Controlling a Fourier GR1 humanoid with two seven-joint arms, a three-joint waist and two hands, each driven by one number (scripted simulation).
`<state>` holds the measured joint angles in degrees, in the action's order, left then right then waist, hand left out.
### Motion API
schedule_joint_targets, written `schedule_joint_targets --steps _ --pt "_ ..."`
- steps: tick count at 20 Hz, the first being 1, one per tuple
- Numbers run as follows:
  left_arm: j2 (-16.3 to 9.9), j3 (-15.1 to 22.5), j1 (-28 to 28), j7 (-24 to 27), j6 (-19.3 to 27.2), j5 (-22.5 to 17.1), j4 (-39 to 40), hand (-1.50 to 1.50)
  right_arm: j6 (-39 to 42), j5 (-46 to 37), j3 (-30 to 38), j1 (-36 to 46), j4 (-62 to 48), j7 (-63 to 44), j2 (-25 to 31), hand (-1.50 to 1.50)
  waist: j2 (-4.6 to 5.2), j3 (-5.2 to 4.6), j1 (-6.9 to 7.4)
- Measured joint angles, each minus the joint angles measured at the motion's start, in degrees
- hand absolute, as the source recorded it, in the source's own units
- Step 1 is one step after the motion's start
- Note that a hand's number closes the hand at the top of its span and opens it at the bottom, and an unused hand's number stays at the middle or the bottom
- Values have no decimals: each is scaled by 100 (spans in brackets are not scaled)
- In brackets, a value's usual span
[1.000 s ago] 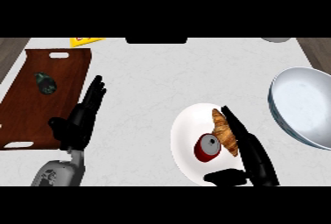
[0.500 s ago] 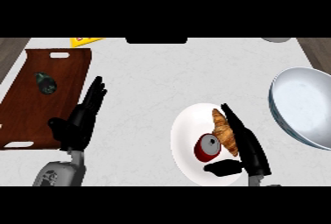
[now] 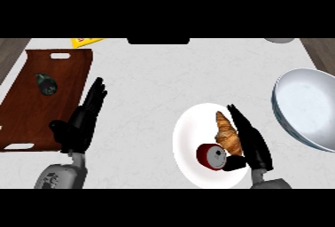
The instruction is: Pick the croissant from the plate and place it in the bowl
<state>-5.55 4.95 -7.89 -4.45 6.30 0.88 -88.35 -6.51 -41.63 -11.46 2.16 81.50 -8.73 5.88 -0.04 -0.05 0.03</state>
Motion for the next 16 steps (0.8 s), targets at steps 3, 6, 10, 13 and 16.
schedule_joint_targets --steps 3,6,10,13,16 --pt "7 -48 30 50 -74 13 20 0 48 -39 28 152 -232 114 -32 150 -28 -36 -10" --pt "58 0 36 -31 -44 60 -50 0 212 -180 -91 319 -432 392 133 150 -45 -55 1" --pt "8 -114 -23 10 -148 1 36 0 292 -365 -175 479 -616 719 277 150 -58 -65 -2" --pt "67 -100 -21 78 -110 60 92 0 265 -390 -214 482 -637 837 184 150 -83 -95 -19" --pt "75 -111 -50 27 -87 82 89 0 587 -27 -266 67 -65 809 93 150 -79 -77 -68"
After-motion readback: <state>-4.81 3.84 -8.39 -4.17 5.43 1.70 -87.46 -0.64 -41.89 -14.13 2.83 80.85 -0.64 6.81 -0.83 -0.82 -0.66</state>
